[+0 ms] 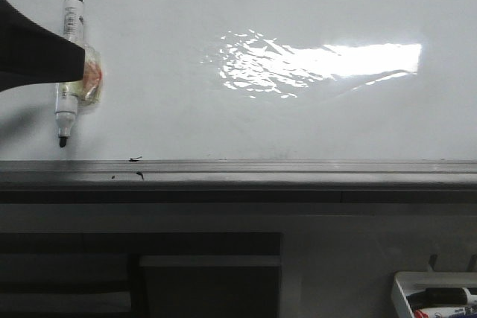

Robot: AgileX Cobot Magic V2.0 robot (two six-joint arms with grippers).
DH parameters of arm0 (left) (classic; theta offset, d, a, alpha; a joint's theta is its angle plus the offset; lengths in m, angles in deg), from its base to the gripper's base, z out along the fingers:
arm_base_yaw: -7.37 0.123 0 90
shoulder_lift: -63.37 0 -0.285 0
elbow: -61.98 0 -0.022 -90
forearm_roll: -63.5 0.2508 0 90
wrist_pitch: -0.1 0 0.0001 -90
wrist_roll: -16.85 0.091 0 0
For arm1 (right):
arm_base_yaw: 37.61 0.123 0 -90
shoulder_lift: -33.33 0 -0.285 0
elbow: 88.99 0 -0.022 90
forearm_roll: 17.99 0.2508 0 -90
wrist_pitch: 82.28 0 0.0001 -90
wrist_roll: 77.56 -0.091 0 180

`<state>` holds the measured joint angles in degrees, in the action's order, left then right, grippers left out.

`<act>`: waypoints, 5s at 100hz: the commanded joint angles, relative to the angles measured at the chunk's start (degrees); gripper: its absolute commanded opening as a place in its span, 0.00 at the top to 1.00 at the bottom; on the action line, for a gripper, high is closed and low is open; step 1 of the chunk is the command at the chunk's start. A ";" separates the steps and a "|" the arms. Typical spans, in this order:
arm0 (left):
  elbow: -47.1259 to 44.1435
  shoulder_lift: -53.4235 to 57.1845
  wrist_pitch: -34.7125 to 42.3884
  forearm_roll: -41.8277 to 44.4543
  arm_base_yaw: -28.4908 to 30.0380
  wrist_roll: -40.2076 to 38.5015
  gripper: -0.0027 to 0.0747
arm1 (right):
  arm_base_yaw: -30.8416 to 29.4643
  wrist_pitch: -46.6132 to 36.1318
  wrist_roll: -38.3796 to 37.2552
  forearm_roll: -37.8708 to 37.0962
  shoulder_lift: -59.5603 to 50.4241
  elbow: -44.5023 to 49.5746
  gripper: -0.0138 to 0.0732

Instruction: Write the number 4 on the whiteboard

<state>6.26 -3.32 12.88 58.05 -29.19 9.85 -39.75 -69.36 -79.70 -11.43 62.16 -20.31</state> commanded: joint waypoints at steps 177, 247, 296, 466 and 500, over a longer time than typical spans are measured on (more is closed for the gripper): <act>2.46 -7.29 20.42 50.70 -0.57 0.10 0.99 | 48.46 3.20 6.14 -1.66 32.38 -33.41 0.39; 2.46 -7.29 20.64 50.70 -0.57 0.10 0.99 | 52.98 2.72 6.14 -0.73 44.83 -42.85 0.79; 2.46 -4.77 16.56 44.35 -0.57 -0.34 0.38 | 52.76 3.32 5.52 -0.55 45.12 -43.26 0.91; 2.26 7.64 6.26 28.29 -0.57 -0.34 0.40 | 33.24 8.60 3.63 1.85 46.02 -47.12 0.91; 2.26 7.64 6.22 28.29 -0.57 -0.34 0.40 | 38.55 1.31 3.63 2.23 45.71 -49.20 0.91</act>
<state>7.01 3.54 15.42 87.51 -29.63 10.10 -1.03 -61.89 -76.86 -8.82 108.57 -67.16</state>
